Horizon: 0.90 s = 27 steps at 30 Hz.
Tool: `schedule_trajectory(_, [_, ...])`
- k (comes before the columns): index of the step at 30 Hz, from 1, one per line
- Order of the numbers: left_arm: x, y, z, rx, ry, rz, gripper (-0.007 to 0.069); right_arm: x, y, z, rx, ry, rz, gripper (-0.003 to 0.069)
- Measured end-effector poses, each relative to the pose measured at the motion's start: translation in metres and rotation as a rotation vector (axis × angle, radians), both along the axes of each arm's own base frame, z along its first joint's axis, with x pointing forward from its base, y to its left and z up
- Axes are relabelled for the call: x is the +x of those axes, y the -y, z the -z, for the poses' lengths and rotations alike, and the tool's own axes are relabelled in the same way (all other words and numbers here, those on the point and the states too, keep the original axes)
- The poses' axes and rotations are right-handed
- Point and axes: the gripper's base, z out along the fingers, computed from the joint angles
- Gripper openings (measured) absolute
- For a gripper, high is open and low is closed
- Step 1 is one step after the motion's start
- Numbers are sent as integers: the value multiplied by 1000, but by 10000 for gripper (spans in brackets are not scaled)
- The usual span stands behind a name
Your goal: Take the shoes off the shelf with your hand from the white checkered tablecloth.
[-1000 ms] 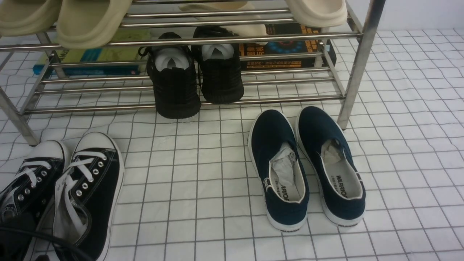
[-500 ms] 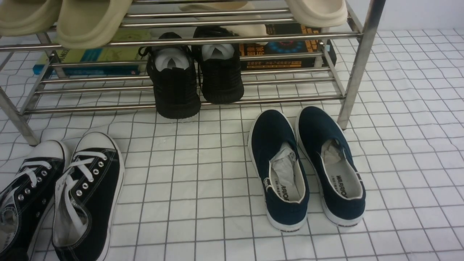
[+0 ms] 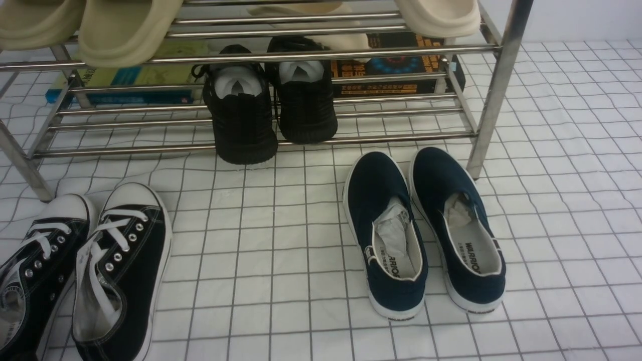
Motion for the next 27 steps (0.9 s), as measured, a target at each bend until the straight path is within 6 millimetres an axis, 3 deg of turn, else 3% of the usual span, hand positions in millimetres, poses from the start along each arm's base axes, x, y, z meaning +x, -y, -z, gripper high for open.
schedule_trajectory(27, [0, 0, 0, 1, 0, -1, 69, 0, 0, 0, 0, 0, 0, 239])
